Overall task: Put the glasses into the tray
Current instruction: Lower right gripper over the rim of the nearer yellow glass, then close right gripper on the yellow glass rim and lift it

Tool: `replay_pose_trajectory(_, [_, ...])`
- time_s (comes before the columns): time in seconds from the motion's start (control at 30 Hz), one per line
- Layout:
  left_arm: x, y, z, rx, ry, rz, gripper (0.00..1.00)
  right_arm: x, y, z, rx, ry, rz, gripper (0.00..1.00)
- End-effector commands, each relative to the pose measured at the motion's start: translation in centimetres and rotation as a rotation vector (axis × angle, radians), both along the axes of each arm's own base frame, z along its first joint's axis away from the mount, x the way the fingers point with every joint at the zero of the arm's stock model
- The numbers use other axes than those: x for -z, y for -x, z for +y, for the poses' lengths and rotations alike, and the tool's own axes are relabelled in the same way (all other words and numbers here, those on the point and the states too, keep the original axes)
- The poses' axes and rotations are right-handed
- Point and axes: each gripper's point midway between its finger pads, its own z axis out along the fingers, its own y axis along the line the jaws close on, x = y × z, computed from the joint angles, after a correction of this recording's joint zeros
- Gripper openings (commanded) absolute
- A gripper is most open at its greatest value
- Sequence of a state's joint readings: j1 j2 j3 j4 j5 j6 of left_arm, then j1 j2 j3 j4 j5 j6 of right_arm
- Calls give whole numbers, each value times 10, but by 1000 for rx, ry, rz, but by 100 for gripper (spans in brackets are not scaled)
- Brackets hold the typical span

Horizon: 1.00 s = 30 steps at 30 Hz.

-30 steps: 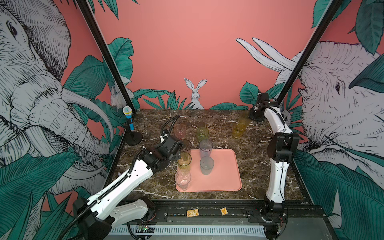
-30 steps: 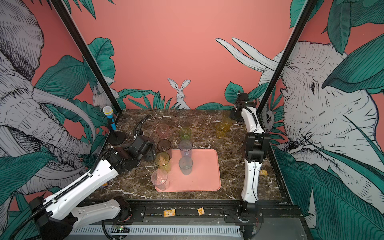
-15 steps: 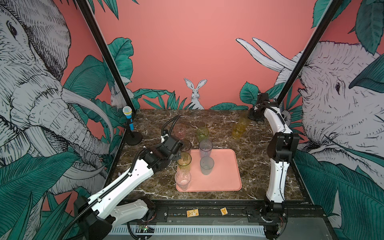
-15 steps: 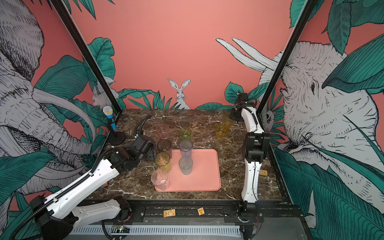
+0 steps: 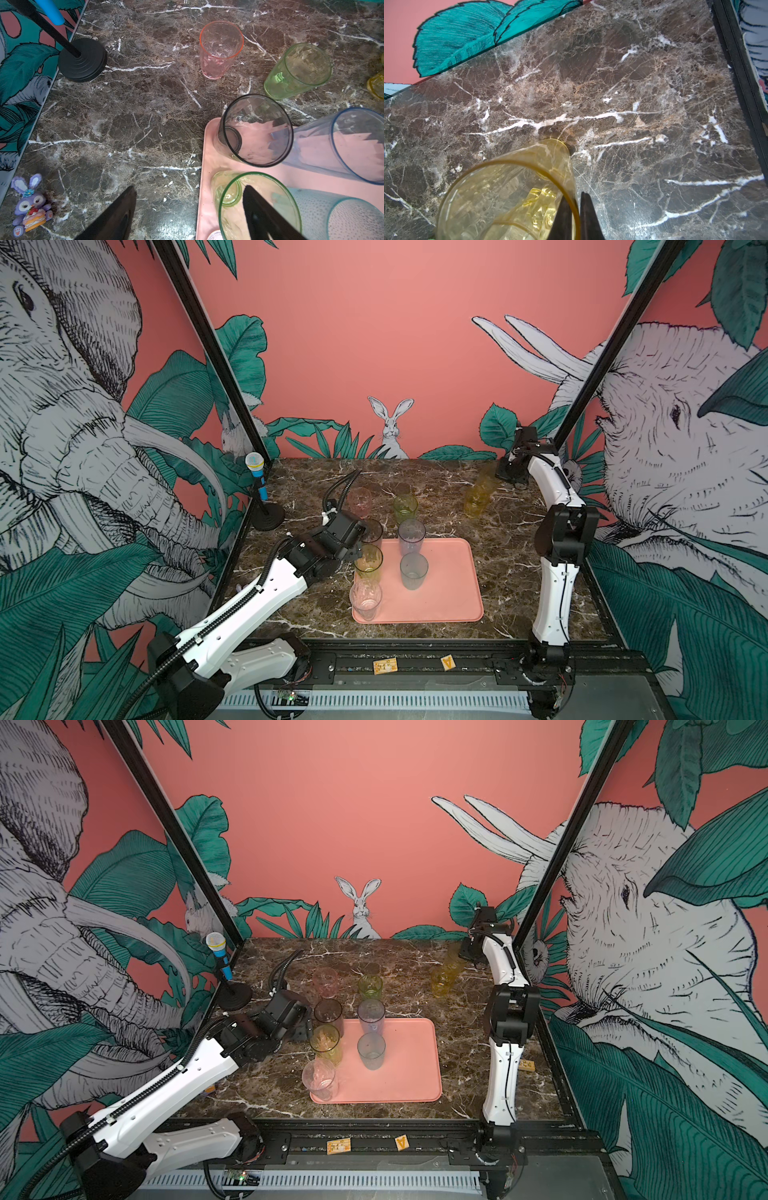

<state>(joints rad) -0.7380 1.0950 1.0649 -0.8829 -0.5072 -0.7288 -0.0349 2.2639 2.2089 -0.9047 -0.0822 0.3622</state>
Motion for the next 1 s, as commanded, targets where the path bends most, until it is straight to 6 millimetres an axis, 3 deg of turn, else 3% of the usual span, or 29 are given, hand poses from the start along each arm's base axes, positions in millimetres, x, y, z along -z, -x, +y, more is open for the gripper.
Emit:
replay_pose_trajectory(0.0, [-16, 0, 1, -5, 42, -41, 82, -50, 13, -6, 7, 25, -72, 0])
replay_pose_trajectory(0.47, [-18, 11, -3, 39, 90, -20, 82, -126, 62, -8, 12, 48, -152, 0])
replay_pose_trajectory(0.97, [-23, 16, -7, 57, 133, -15, 82, -169, 151, 0, -14, 36, -171, 0])
